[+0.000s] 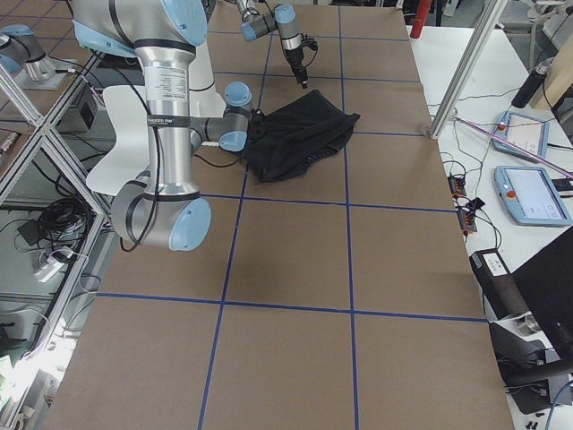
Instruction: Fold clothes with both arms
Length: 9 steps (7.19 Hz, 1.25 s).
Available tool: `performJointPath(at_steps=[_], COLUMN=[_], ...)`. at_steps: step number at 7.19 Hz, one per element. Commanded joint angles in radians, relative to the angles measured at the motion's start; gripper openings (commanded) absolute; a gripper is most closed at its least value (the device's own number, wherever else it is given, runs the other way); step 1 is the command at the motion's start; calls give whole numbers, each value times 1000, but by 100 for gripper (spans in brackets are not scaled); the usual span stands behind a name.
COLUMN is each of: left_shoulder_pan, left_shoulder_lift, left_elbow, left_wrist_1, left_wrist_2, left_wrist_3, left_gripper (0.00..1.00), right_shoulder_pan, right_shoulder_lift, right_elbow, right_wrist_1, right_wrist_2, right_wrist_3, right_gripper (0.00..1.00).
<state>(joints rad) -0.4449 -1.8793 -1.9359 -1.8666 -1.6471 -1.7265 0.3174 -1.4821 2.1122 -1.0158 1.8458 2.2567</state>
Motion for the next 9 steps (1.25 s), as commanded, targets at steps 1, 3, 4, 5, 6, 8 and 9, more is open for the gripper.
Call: performJointPath(at_steps=[1,3,4,5,6,8,9], left_shoulder_pan=[12,12,3,0,-11,-23,-23], left_shoulder_lift=[-4,-7,-7,-7,-7,-11,-12], left_elbow=[44,98,122,124,130,169,211], left_wrist_1=[-8,-75,-77,-77,-77,-116,-165], left_wrist_2=[16,59,67,81,81,93,93], left_wrist_3=[1,1,1,1,1,1,-1], left_gripper=[69,68,68,68,68,67,67], right_shoulder_pan=[182,227,232,232,233,235,235], right_shoulder_lift=[179,340,347,347,347,342,341], right_elbow=[-17,-122,-141,-141,-141,-143,-144], right_wrist_1=[-273,-452,-446,-448,-449,-452,-454], right_wrist_2=[39,36,35,36,36,38,36], right_wrist_3=[-157,-273,-275,-278,-279,-292,-292], right_gripper=[100,100,100,100,100,100,100])
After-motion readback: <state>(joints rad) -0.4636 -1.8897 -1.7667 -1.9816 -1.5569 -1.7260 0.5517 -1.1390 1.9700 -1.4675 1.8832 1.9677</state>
